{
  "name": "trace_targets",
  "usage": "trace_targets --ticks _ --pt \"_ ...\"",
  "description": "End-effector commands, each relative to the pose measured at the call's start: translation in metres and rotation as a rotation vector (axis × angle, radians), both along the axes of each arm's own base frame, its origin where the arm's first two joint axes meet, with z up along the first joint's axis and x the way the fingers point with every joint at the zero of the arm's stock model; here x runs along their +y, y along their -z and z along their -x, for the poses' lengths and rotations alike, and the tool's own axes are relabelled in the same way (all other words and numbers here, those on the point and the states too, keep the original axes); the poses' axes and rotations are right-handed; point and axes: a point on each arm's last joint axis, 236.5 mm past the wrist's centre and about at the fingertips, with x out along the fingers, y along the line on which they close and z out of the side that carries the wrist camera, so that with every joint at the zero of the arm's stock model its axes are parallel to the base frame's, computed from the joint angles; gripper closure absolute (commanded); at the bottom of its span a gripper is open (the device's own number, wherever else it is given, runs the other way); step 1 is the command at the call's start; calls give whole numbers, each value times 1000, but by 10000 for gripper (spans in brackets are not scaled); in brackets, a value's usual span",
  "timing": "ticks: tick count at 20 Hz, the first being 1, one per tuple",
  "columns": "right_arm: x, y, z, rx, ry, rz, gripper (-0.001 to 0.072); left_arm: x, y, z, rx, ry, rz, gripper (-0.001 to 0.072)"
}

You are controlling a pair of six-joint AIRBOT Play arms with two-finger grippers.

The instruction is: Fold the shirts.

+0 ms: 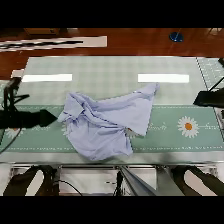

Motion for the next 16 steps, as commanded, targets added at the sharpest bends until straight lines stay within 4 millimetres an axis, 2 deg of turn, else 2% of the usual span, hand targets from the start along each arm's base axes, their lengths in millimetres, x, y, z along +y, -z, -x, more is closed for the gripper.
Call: trace_targets --ticks 1,3,5,6,7,8,12,16 --pt "50 36 29 97 -41 -215 118 -27 30 48 78 25 95 88" --pt "76 44 35 110 -53 -328 118 -32 44 66 142 40 112 87" --pt "93 49 39 119 -49 -407 118 -35 51 75 180 52 122 86" --pt "98 53 42 125 -41 -430 118 -35 52 77 186 52 124 82" --pt "102 58 44 133 -32 -446 118 -36 53 77 189 54 124 24" --pt "104 63 48 143 -24 -457 119 -37 54 79 196 59 124 15" --pt "122 78 58 164 1 -536 119 -44 60 88 227 87 130 15" --pt "140 81 53 130 31 -624 119 -55 62 100 262 161 127 15"
